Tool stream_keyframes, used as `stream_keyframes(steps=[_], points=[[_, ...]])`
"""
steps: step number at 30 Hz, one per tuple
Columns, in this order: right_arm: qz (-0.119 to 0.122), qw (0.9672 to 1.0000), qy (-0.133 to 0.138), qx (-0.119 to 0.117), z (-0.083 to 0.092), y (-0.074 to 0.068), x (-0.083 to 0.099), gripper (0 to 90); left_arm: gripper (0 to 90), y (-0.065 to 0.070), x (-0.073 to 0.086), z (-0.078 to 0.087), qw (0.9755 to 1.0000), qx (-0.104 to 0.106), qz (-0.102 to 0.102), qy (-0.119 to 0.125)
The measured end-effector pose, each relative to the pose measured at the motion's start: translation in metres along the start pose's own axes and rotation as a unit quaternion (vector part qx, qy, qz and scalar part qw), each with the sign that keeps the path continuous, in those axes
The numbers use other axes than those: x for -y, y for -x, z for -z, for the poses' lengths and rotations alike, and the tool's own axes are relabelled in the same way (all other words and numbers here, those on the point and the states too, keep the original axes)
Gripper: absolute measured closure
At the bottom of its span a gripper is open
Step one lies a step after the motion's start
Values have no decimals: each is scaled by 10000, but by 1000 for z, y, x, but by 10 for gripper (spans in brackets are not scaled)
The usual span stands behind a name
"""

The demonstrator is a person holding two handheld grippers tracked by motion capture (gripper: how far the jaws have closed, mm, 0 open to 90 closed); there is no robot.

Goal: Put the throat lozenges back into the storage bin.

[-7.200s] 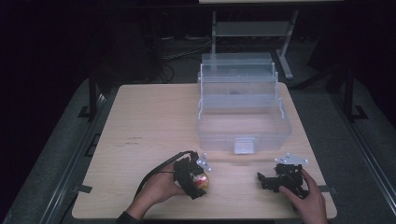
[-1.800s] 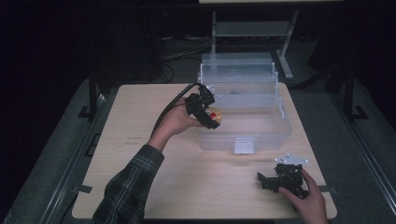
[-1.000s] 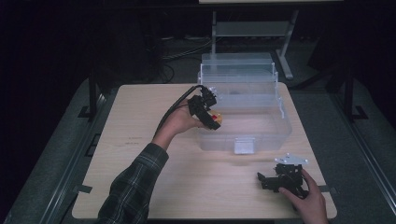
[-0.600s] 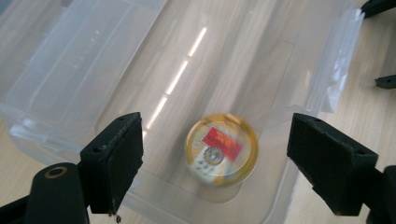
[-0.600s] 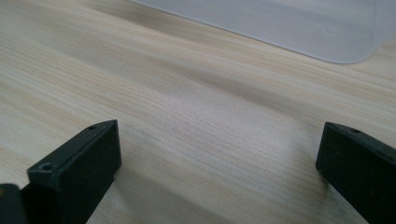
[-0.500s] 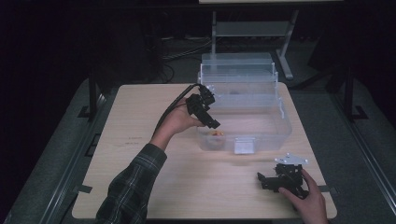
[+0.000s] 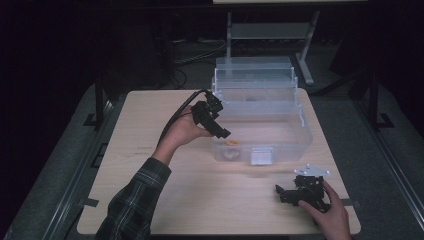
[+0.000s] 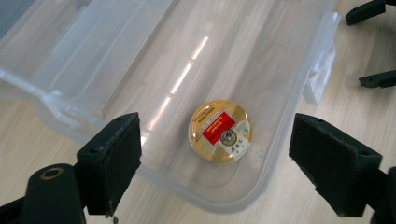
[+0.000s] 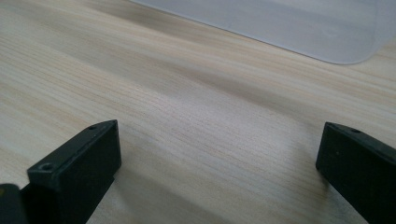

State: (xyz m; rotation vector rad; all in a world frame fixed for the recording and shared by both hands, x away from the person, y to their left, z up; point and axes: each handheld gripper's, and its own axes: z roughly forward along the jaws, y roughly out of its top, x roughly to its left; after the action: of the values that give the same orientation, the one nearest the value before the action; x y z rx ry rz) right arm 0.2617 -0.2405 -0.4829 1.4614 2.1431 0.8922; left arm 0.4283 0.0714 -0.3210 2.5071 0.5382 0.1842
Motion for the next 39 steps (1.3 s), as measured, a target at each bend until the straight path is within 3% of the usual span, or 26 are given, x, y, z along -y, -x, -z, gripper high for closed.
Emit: stream_keyframes(steps=[17,29,39], points=[[9,10000,1,-12,0,0,0,0,114,4,47,32,9990,-172,278,300],[32,10000,17,-5,-1,0,0,0,111,13,85,35,9976,-239,529,383],[16,10000,8,-8,-1,0,0,0,111,23,115,40,9959,-400,582,565]])
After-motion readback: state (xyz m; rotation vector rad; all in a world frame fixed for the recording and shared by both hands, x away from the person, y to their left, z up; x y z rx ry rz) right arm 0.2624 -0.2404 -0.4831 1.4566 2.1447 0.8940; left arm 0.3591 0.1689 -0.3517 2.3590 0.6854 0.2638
